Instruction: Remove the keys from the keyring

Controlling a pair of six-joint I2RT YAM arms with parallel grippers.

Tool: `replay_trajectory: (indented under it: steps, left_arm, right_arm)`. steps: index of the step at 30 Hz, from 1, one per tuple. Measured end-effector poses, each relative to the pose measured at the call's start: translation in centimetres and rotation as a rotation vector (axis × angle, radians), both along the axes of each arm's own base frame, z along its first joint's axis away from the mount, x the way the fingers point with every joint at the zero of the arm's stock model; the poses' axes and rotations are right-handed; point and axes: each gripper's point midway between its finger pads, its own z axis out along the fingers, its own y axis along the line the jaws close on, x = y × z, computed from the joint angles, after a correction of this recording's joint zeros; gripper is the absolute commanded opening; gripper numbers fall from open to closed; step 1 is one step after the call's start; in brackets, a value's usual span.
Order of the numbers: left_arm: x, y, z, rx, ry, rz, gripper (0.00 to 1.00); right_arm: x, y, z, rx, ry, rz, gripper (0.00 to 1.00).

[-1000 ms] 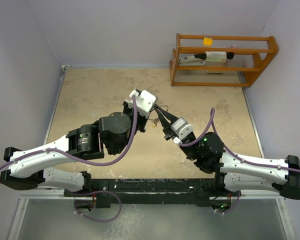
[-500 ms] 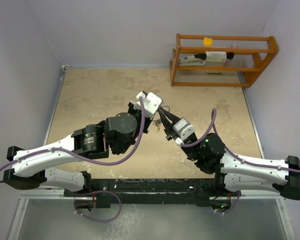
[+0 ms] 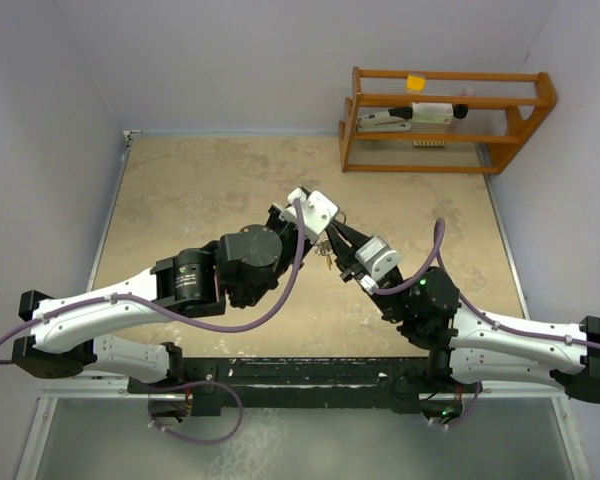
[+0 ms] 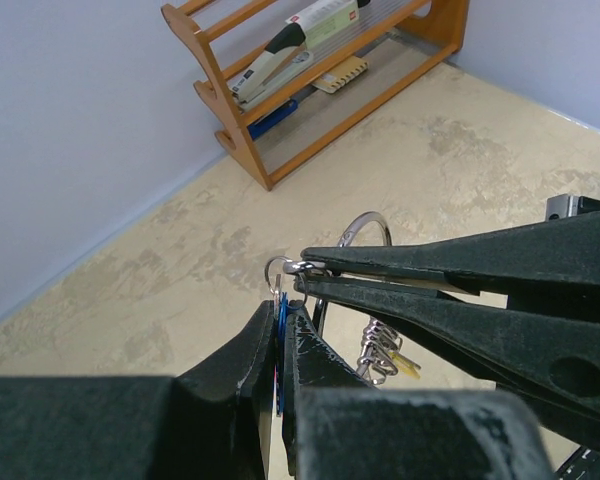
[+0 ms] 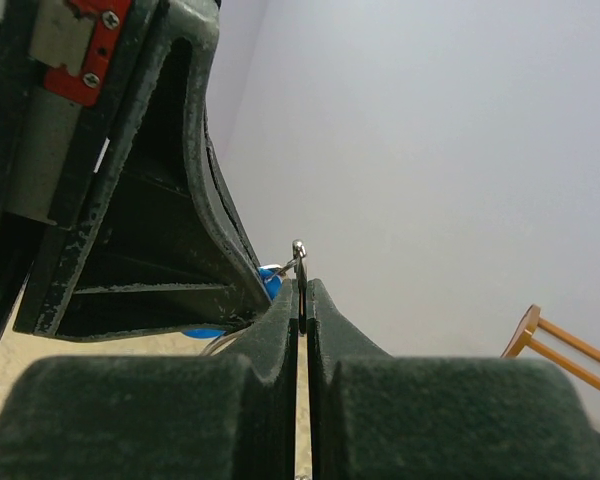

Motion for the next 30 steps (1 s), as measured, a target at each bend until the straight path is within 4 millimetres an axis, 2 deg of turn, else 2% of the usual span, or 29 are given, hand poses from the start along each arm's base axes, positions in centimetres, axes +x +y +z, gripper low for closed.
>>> replay_trajectory:
  steps: [9, 16, 30]
  left_arm:
    - [-0.1, 0.4, 0.2, -0.033, -0.031, -0.022, 0.0]
    - [-0.6, 1.1, 1.4, -0.096, -0.049, -0.052, 0.0]
    - [-0.7, 0.9, 0.4, 0.002, -0.12, -0.107, 0.0]
  right_arm:
    - [-0.3, -0.4, -0.3, -0.022, 0.012, 0.013, 0.0]
    - [-0.8, 0.0, -0.2, -0.029, 0.0, 0.047, 0.0]
    - [-1.2, -0.4, -0.4, -0.034, 0.019, 0.07, 0.0]
